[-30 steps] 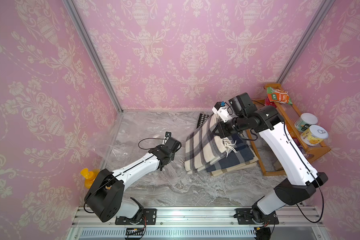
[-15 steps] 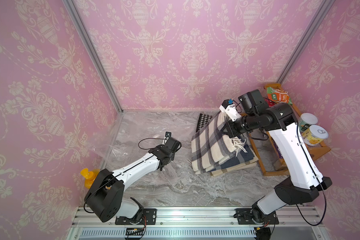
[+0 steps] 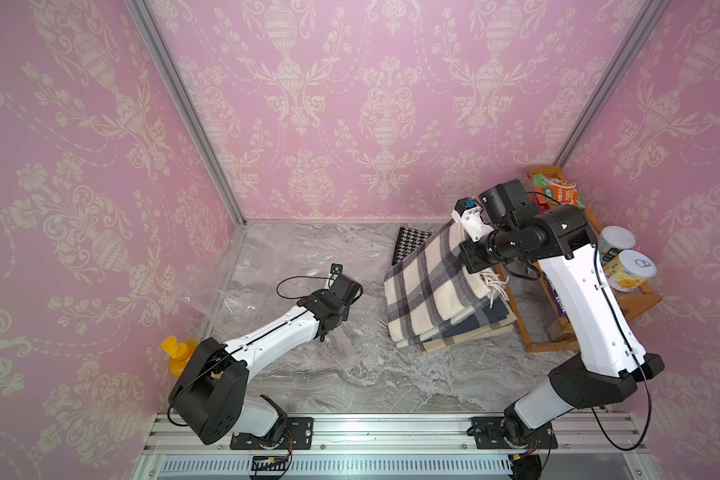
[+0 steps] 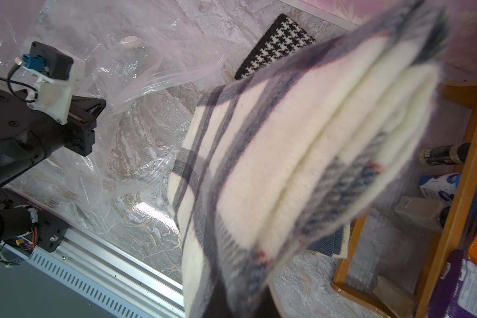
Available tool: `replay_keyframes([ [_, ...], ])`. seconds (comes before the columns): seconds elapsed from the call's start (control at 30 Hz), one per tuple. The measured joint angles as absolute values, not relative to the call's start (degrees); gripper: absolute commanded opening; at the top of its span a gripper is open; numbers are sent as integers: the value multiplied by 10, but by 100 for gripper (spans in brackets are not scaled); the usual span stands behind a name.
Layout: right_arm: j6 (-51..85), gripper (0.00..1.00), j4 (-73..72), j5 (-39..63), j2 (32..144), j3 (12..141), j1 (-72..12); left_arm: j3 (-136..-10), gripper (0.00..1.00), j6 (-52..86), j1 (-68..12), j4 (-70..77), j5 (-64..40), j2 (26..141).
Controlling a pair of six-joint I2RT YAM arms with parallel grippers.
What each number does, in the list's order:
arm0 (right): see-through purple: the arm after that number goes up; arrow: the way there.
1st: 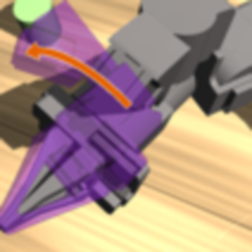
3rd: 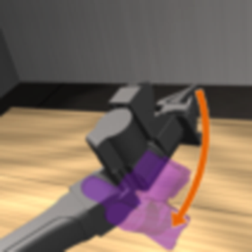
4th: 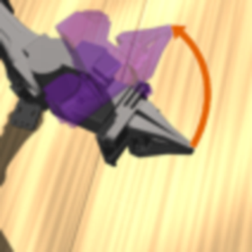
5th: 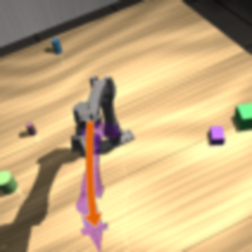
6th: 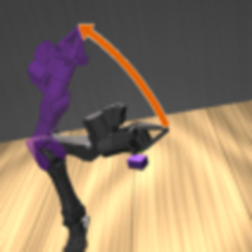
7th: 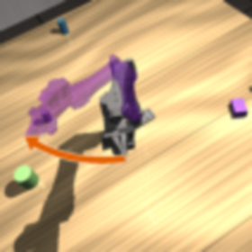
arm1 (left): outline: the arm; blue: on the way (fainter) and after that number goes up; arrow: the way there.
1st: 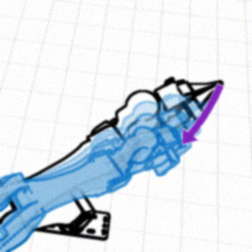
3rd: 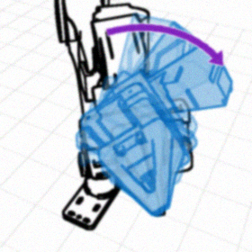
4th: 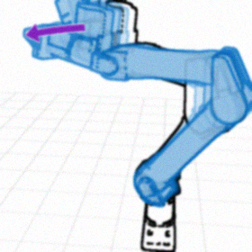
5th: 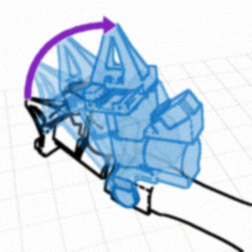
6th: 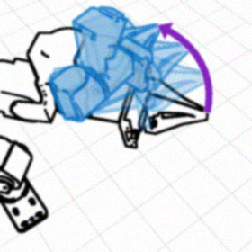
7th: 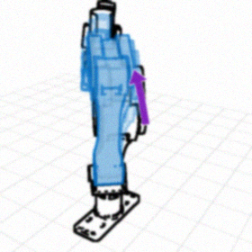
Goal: Take the scarf out of the vacuum bag
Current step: Place the scarf at the center of the board.
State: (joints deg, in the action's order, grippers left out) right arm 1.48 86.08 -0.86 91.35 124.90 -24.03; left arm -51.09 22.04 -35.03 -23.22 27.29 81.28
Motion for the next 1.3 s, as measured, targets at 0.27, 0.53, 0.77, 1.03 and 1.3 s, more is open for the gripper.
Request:
replay_keyframes([
  [0.27,15,0,858,-65,918,1231,-207,-511,0,220,-350,-232,273,806],
  [0.53,15,0,848,-93,920,1214,-201,-511,0,220,-350,-232,273,806],
  [0.77,15,0,834,-115,928,1189,-189,-511,0,220,-350,-232,272,806],
  [1.03,17,0,807,-118,929,1150,-174,-511,0,220,-350,-230,272,806],
  [1.3,20,0,773,-106,929,1096,-146,-511,0,220,-350,-227,270,806],
])
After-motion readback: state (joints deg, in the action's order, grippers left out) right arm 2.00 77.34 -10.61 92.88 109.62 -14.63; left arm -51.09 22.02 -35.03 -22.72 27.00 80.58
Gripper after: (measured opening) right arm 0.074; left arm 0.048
